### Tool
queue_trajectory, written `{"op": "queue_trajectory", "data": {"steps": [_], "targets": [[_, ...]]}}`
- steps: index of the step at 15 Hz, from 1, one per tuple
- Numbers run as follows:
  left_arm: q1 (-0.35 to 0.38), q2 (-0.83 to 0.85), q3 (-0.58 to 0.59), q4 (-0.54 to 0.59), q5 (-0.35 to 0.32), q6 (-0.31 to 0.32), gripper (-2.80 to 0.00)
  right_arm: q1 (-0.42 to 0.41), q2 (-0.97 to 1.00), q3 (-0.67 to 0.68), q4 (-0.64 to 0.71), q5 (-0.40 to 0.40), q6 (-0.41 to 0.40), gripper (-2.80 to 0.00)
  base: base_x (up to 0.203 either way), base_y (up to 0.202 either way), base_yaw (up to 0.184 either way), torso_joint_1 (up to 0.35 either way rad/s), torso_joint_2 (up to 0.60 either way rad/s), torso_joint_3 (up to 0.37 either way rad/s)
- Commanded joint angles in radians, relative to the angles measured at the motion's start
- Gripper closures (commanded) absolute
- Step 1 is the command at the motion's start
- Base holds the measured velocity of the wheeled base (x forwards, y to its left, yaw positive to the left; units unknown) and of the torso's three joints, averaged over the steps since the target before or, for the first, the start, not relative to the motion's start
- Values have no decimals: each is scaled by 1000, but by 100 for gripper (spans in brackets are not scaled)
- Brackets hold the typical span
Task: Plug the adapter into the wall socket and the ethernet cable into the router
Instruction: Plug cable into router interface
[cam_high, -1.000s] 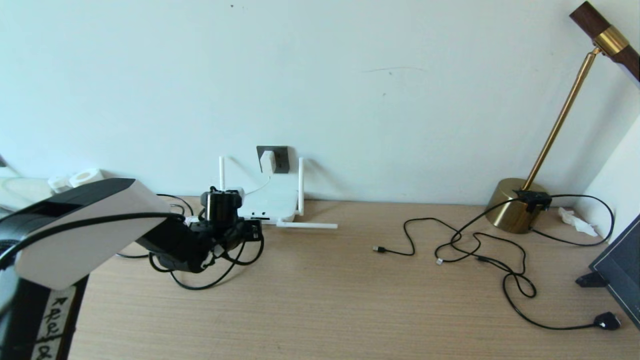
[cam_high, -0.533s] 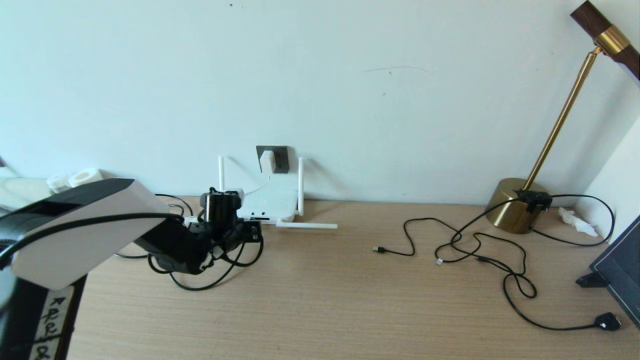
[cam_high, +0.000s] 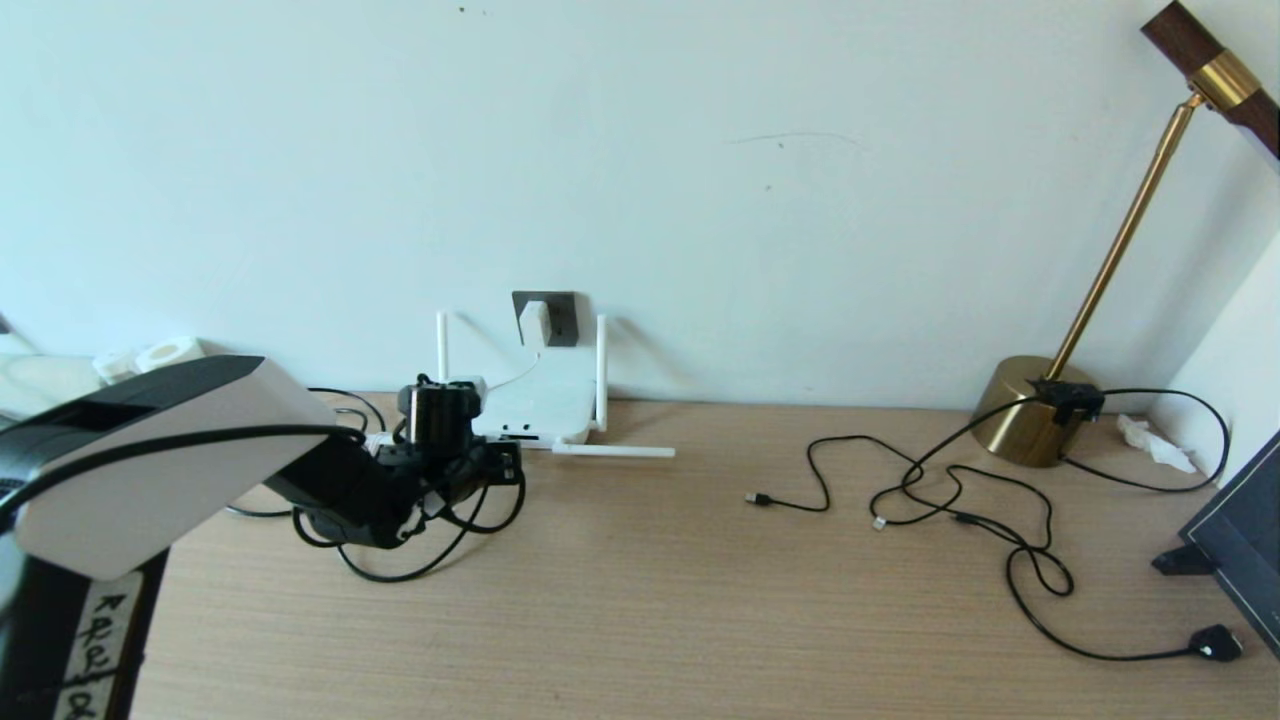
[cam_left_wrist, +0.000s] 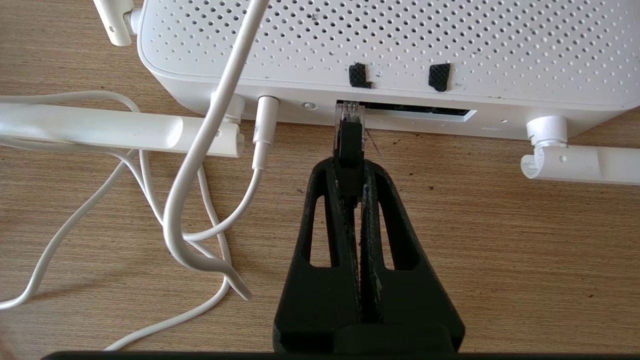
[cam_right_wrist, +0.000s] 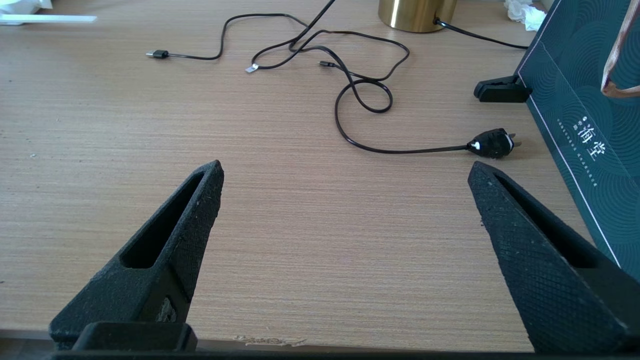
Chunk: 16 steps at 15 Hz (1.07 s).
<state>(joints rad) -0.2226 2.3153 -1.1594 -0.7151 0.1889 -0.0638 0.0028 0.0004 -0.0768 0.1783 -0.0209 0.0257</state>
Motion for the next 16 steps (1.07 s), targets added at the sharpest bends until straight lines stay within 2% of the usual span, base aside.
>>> {"op": "queue_trajectory", "data": {"steps": [1, 16], "targets": [[0, -2, 0, -4, 1, -2, 0, 0, 0, 0, 1, -1, 0, -280, 0, 0, 0, 0, 0, 0], [5, 16, -23, -4, 0, -4, 0, 0, 0, 0, 1, -1, 0, -280, 0, 0, 0, 0, 0, 0]]}}
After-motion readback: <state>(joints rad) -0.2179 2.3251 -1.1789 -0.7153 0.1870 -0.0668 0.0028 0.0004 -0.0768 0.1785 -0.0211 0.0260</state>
